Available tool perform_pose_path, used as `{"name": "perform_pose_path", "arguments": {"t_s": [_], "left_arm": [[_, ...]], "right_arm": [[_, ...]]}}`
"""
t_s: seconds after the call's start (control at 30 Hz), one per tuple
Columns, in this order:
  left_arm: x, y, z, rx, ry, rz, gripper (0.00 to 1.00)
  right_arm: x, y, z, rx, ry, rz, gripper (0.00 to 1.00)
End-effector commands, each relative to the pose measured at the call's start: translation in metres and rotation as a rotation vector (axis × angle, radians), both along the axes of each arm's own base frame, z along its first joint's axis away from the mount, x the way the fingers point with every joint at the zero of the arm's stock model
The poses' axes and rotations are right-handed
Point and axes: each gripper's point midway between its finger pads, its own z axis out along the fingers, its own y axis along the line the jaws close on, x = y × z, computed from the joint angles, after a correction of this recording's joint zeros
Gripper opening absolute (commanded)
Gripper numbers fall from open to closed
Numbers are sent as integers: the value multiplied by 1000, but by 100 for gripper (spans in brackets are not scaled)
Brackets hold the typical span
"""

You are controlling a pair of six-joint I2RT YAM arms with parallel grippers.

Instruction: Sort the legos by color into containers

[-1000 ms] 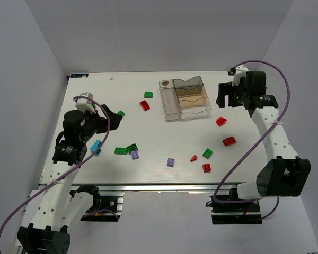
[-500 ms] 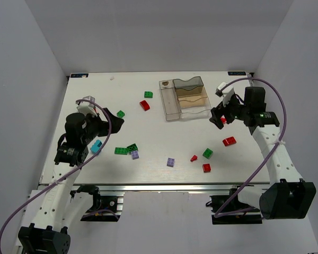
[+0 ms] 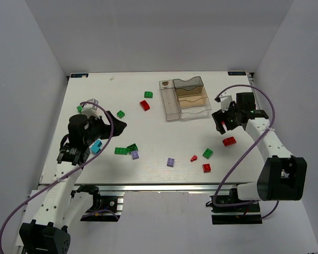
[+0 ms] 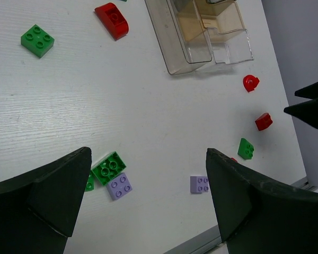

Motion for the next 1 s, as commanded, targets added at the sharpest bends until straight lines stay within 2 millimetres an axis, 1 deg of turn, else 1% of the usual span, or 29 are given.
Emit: {"name": "perform_pose_path", "arguments": {"t_s": [0.0, 0.03, 0.07, 0.13, 0.17, 0.2, 0.23, 0.3, 0.37, 0.4, 0.43, 0.47, 0.5, 0.53, 0.57, 0.6, 0.63, 0.7, 0.73, 0.83, 0.93, 0.97], "left_arm": [[-2, -4, 3, -6, -14, -25, 98], [-2, -4, 2, -11, -13, -25, 98], [-2, -5, 2, -18, -11, -25, 98], [-1, -6, 0, -28, -10, -26, 98], [-2, -9, 0, -35, -4, -34, 98], [-1, -10, -1, -35, -1, -36, 98], [0, -11, 1, -37, -4, -40, 98], [0, -12, -1, -39, 10, -43, 98], [2, -13, 0, -38, 16, -50, 98], [2, -12, -1, -38, 25, -48, 98], [2, -13, -1, -39, 28, -50, 98], [3, -13, -1, -38, 31, -50, 98], [2, -13, -1, -41, 38, -49, 98], [2, -13, -1, -43, 42, -46, 98], [2, -13, 0, -48, 43, -42, 98], [2, -13, -1, -50, 45, -41, 98], [1, -13, -1, -52, 49, -39, 98], [1, -12, -1, -60, 55, -27, 98], [1, -12, -1, -63, 56, -26, 98], [-1, -12, 0, -72, 60, -16, 98], [-1, -11, 0, -77, 64, -9, 98], [0, -11, 1, -75, 63, -8, 98]], "right_arm": [[8, -18, 1, -56, -32, -95, 81], [8, -19, -3, -59, -20, -105, 89], [8, -23, -13, -65, 13, -119, 89], [15, -28, -19, -68, 30, -166, 89], [17, -31, -30, -65, 65, -191, 89], [20, -34, -34, -65, 82, -215, 89], [26, -34, -40, -52, 104, -249, 89], [25, -34, -53, -42, 145, -246, 89], [42, -32, -53, -21, 139, -270, 89], [46, -33, -55, -17, 139, -275, 89], [49, -31, -59, -14, 148, -273, 88], [57, -31, -63, -17, 152, -270, 88], [60, -44, -67, -16, 158, -301, 88], [64, -45, -69, -16, 157, -302, 87], [66, -45, -77, -19, 171, -300, 87], [74, -46, -76, -20, 152, -298, 87], [77, -47, -80, -20, 153, -299, 86], [85, -48, -82, -17, 131, -284, 86], [86, -49, -87, -21, 135, -280, 86], [94, -50, -92, -24, 128, -266, 85], [102, -48, -93, -10, 118, -241, 83], [104, -44, -93, 3, 116, -223, 83]]}}
